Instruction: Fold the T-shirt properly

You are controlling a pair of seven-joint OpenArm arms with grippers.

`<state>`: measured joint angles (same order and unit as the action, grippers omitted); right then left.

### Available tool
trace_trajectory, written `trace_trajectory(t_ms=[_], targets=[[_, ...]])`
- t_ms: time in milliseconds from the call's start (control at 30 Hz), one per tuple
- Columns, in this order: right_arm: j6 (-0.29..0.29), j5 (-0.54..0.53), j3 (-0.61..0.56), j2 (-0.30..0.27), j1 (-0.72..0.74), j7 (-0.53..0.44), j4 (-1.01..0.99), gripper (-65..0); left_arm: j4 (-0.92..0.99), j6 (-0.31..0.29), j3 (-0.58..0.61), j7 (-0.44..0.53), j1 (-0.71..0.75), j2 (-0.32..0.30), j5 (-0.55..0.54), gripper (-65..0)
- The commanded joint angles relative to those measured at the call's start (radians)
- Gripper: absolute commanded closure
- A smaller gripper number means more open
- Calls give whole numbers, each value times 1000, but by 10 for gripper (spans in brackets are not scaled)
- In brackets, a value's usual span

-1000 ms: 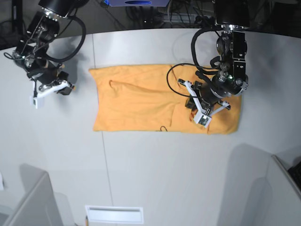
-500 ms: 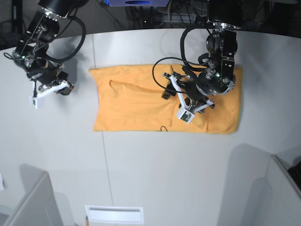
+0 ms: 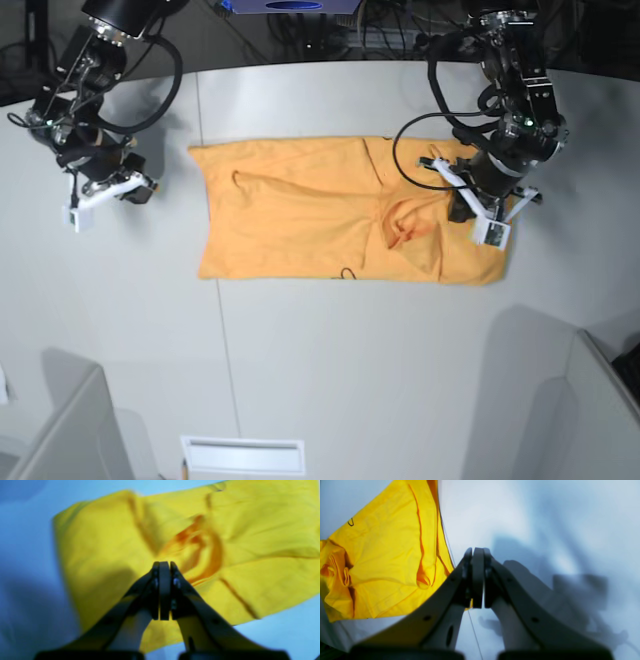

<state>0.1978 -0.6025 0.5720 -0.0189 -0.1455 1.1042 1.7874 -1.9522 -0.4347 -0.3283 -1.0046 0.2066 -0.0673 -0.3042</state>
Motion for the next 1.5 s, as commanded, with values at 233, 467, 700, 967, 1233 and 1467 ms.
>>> trace_trajectory(t_ms=[233, 467, 700, 967, 1233, 1467], targets=[[1, -17, 3, -10, 11, -12, 16, 0, 84, -5, -125, 25, -39, -39, -5, 0], [1, -17, 3, -10, 11, -12, 18, 0, 196, -5, 50, 25, -89, -56, -13, 0], [1, -17, 3, -11, 11, -12, 21, 0, 195, -3, 189, 20, -62, -50, -14, 0], [1, -17, 3, -11, 11, -14, 19, 0, 156, -5, 401, 22, -26, -42, -16, 0], [1, -17, 3, -11, 13, -12, 19, 0, 24, -2, 294, 20, -9, -29, -16, 0], [1, -17, 3, -11, 13, -12, 21, 0, 32, -2, 41, 20, -17, -30, -16, 0]])
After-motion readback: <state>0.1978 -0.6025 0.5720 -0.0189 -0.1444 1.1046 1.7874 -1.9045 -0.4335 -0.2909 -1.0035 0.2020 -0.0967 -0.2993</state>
